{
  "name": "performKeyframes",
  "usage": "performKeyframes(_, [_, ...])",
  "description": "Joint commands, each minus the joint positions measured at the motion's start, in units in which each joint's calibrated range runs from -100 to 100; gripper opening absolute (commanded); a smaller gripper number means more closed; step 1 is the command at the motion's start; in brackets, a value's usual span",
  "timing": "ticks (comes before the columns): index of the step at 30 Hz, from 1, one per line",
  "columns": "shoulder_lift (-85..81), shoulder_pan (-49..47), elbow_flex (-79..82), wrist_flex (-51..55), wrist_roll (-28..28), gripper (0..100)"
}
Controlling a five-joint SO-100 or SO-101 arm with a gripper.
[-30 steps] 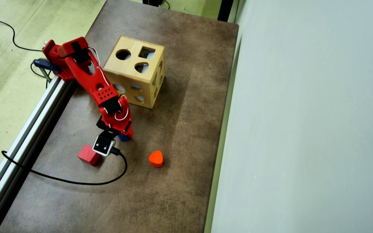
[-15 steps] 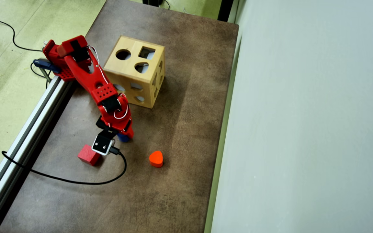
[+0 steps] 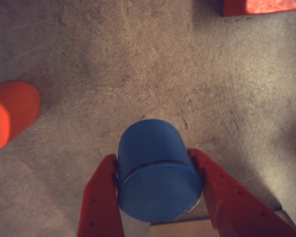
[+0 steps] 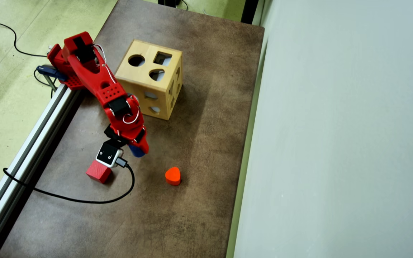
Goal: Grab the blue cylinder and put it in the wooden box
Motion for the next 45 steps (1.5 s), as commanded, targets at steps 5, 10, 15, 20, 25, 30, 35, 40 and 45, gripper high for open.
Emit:
performKeyframes(5, [-17.1, 0.1, -2.6, 6.5, -1.3, 3])
performKeyframes(10, [-24.5, -0.4, -2.5, 9.1, -1.4, 3])
performKeyframes(15, [-31.3, -1.2, -2.5, 14.4, -2.4, 3])
performKeyframes(20, [-37.8, -5.2, -1.8, 18.1, -2.7, 3])
performKeyframes(25, [-44.5, -10.0, -1.7, 23.6, -2.7, 3])
performKeyframes(30, [-48.4, -16.0, -1.4, 29.5, -2.7, 3])
performKeyframes(35, [-50.8, -19.7, -1.4, 29.6, -2.7, 3])
performKeyframes(40, [-54.7, -24.7, 3.4, 29.6, -3.0, 3])
performKeyframes(45, [-59.5, -27.1, 11.1, 29.6, -4.8, 3])
